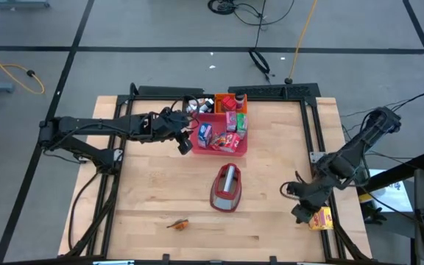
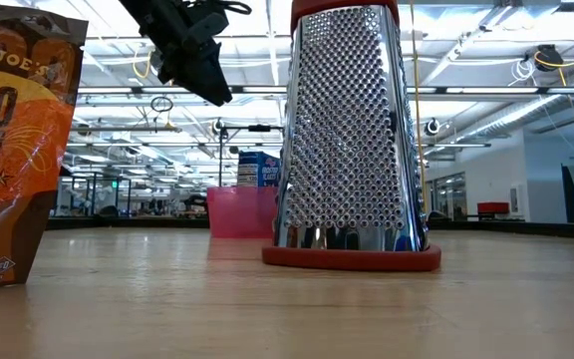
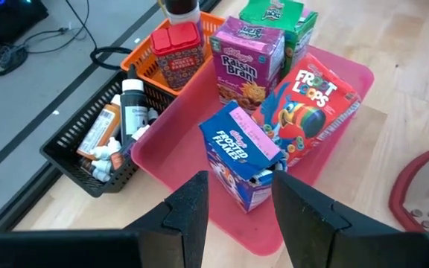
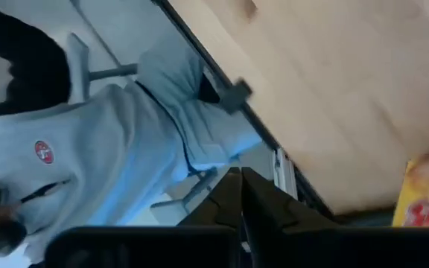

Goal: Pick & Place Kitchen Items
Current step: Put the yellow cereal box into the pink bin

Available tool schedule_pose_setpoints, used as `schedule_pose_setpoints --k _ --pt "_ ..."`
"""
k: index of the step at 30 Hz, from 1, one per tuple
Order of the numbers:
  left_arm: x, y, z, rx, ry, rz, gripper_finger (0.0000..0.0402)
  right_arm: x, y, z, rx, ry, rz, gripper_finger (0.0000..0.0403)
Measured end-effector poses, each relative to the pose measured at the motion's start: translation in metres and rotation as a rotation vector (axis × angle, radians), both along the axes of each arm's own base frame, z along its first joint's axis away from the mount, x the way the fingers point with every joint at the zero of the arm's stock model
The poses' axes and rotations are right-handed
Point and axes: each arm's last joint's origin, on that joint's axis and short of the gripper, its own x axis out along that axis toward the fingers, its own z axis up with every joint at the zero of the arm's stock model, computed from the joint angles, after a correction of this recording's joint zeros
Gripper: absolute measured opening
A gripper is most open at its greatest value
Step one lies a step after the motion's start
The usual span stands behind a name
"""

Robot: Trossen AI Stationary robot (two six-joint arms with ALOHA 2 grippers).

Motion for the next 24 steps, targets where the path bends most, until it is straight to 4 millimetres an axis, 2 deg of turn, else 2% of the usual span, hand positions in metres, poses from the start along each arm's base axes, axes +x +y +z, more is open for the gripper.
schedule_pose_setpoints --k 3,6,11,16,24 --pt "0.0 0.0 0.0 0.0 -0.002 0.0 0.015 -0.006 0.015 0.005 -0.057 0.076 -0.002 0.0001" --pt "0.0 0.0 0.0 0.0 -0.003 0.0 0.015 -0.014 0.029 0.02 -0.123 0.099 -0.026 0.0001" --pt "0.0 0.0 0.0 0.0 -0.001 0.0 0.015 -0.036 0.038 0.044 -0.293 0.187 -0.115 0.0001" --pt "0.0 0.0 0.0 0.002 0.001 -0.002 0.015 -0.052 0.042 0.038 -0.346 0.29 -0.124 0.0001" --pt "0.0 0.0 0.0 0.016 0.011 -0.016 0.015 -0.067 0.036 0.027 -0.376 0.433 -0.109 0.0001"
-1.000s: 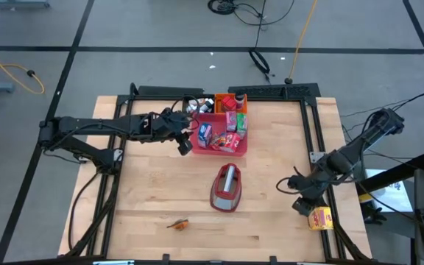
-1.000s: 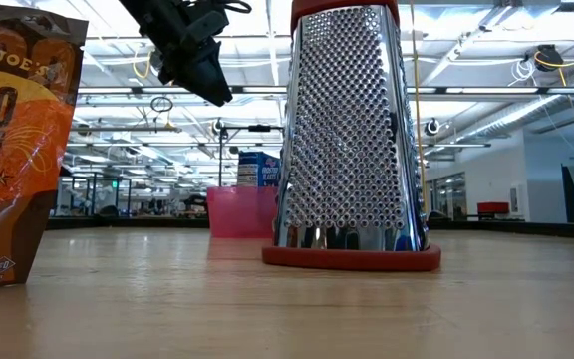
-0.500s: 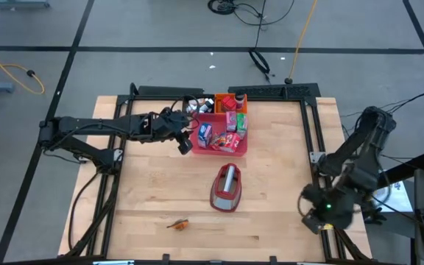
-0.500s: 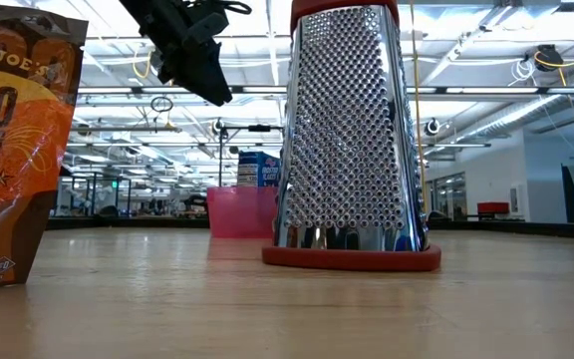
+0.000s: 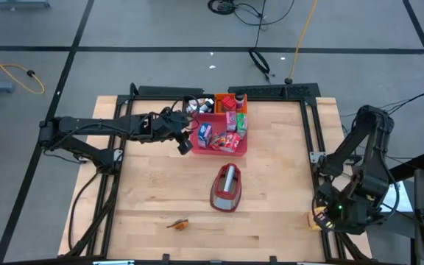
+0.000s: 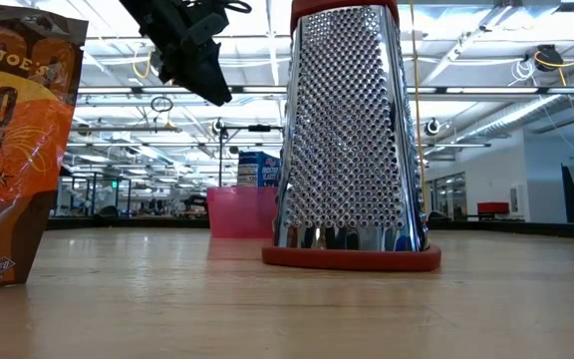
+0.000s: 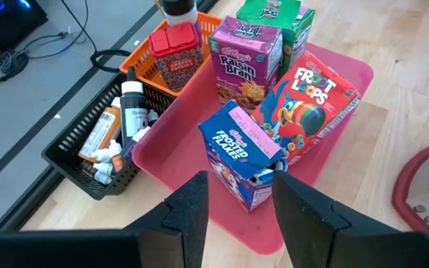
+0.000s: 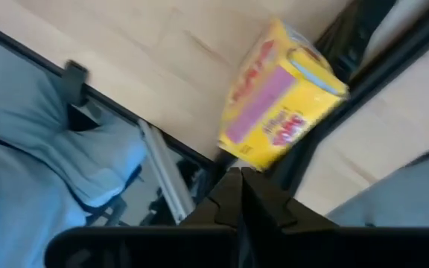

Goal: Pick & Place Kitchen Items
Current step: Put the yellow cereal box into the pink bin

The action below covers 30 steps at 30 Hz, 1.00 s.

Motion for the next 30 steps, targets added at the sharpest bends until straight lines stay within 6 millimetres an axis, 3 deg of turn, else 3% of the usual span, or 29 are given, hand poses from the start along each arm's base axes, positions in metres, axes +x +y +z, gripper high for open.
schedule_pose_setpoints --k 11,14,26,30 --pt "0.0 0.0 0.0 0.002 0.001 -0.002 0.015 -0.003 -0.003 -0.011 -0.008 0.053 0.071 0.0003" --pt "0.0 0.0 0.0 0.002 0.001 -0.002 0.015 -0.008 -0.006 -0.015 -0.032 0.175 0.025 0.0013" --pt "0.0 0.0 0.0 0.014 0.002 0.011 0.015 -0.01 -0.01 -0.021 -0.026 0.209 0.035 0.0157" --pt "0.0 0.0 0.0 0.014 0.002 0.011 0.015 -0.008 -0.01 -0.022 -0.056 0.134 0.015 0.0201"
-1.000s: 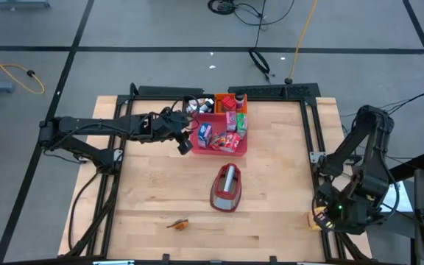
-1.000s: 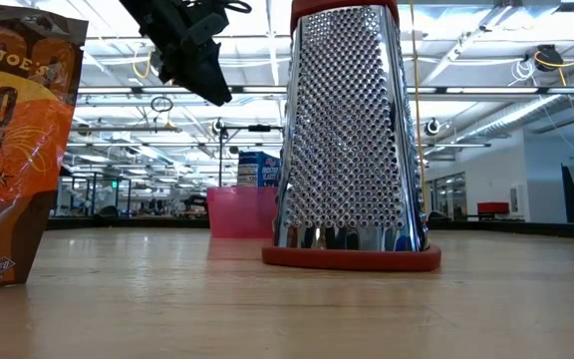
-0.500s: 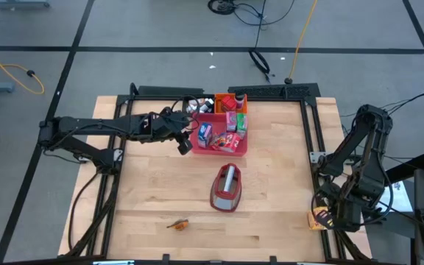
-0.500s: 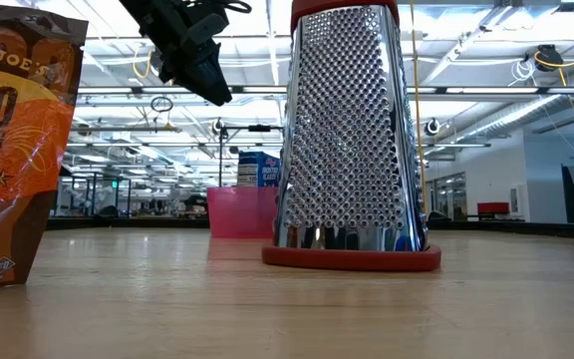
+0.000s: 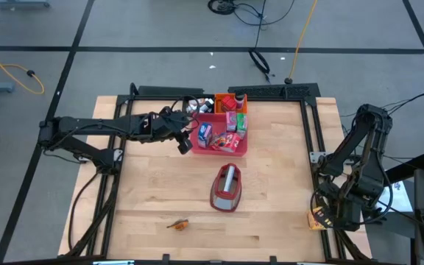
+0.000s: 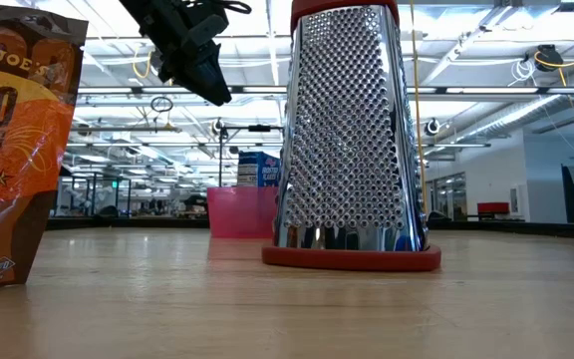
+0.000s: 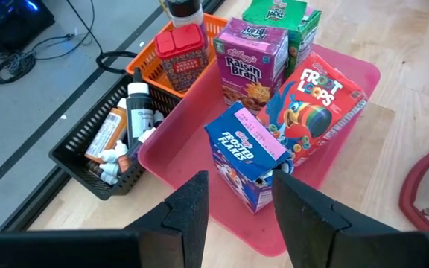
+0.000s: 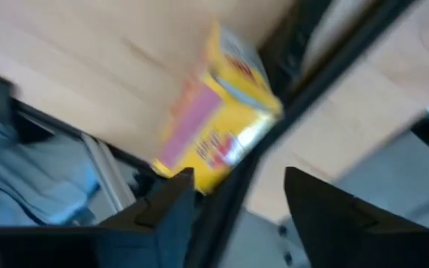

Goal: Pick & Place Kitchen Items
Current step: Put the yellow cereal box into the pink bin

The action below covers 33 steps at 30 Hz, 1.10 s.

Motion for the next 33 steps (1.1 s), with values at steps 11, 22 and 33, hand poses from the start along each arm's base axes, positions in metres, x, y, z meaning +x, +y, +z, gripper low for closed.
schedule_pose_setpoints --k 11,22,33 --pt "0.0 0.0 0.0 0.0 0.0 0.001 0.015 0.002 -0.001 -0.005 -0.036 -0.053 -0.044 0.0278" --pt "0.0 0.0 0.0 0.004 0.004 -0.005 0.015 0.005 0.012 -0.053 0.152 -0.032 0.031 0.0301" --pt "0.0 0.0 0.0 0.004 0.004 -0.005 0.015 0.002 -0.003 -0.067 0.065 -0.076 0.014 0.0302"
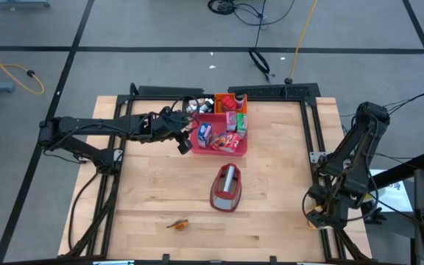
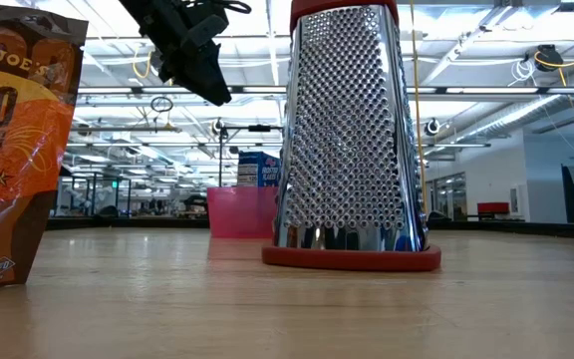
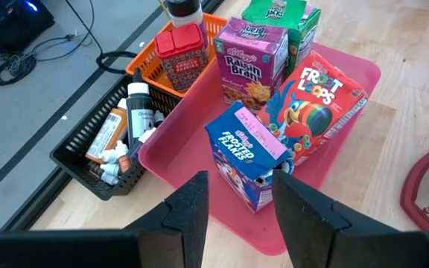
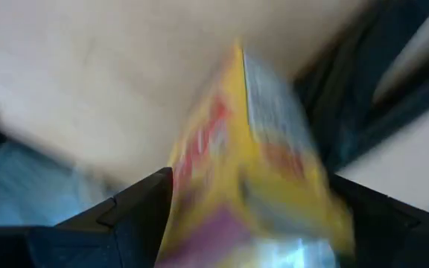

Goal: Pick & Place Kitchen Items
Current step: Put the yellow cereal box into the pink bin

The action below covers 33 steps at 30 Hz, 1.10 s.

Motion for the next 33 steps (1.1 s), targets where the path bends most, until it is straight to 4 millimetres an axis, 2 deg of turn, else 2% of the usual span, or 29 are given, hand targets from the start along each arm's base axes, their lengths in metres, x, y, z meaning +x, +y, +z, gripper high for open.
schedule_pose_setpoints --k 4,7,16,19,25,33 --pt "0.0 0.0 0.0 0.0 0.0 0.0 0.015 0.005 0.001 0.001 -0.03 -0.174 -0.004 0.0299" --pt "0.0 0.0 0.0 0.0 0.0 0.0 0.015 0.008 0.003 -0.002 -0.015 -0.218 0.035 0.0298" --pt "0.0 0.0 0.0 0.001 0.001 -0.001 0.015 0.015 0.018 -0.018 0.21 -0.37 0.122 0.0298" --pt "0.0 0.0 0.0 0.001 0.001 -0.001 0.015 0.014 0.019 -0.027 0.282 -0.353 0.135 0.0299" --pt "0.0 0.0 0.0 0.001 -0.001 -0.001 0.015 0.01 0.01 -0.045 0.31 -0.278 0.086 0.0297" --pt "0.0 0.0 0.0 -0.005 -0.003 0.004 0.015 0.011 0.0 -0.041 0.314 -0.308 0.041 0.0295"
